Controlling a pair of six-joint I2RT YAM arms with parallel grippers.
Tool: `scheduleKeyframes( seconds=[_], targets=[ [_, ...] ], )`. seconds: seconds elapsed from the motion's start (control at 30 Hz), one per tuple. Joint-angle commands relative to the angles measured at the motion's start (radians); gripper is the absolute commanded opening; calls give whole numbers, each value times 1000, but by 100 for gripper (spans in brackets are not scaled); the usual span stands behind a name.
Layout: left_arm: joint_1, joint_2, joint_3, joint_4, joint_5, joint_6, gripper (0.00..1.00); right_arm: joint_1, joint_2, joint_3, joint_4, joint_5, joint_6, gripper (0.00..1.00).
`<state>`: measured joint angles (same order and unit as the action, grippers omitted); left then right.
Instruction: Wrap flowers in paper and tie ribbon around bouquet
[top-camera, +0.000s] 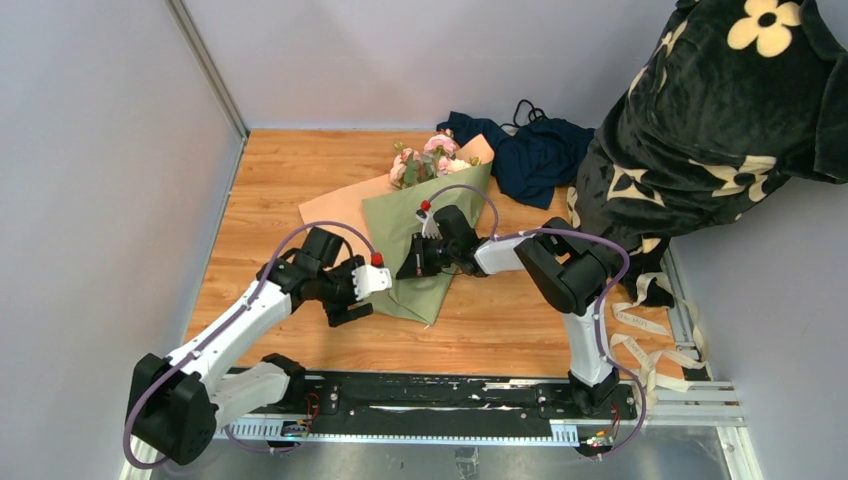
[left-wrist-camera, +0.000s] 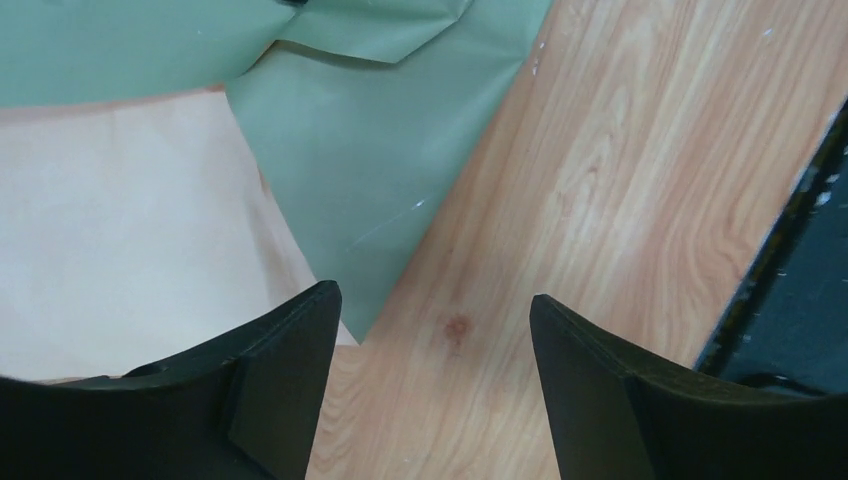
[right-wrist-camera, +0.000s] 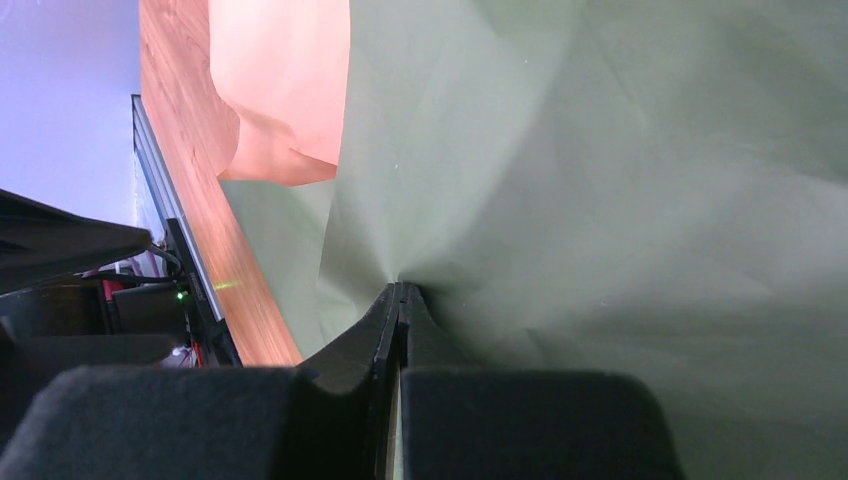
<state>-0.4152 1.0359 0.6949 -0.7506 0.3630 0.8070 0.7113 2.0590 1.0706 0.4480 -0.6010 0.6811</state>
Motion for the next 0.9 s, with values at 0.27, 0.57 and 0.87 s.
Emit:
scheduleKeyframes(
  seconds=[0.27, 0.57, 0.87],
  targets=[
    [-96, 107, -173, 336, -255, 257, 70, 10, 44, -46, -101, 122, 0, 0],
    [-96, 81, -267, 374, -333, 365, 54, 9, 44, -37, -120, 123, -11, 0],
    [-96, 43, -215, 361, -402, 309, 0, 10, 42, -34, -129, 119, -18, 0]
  ],
)
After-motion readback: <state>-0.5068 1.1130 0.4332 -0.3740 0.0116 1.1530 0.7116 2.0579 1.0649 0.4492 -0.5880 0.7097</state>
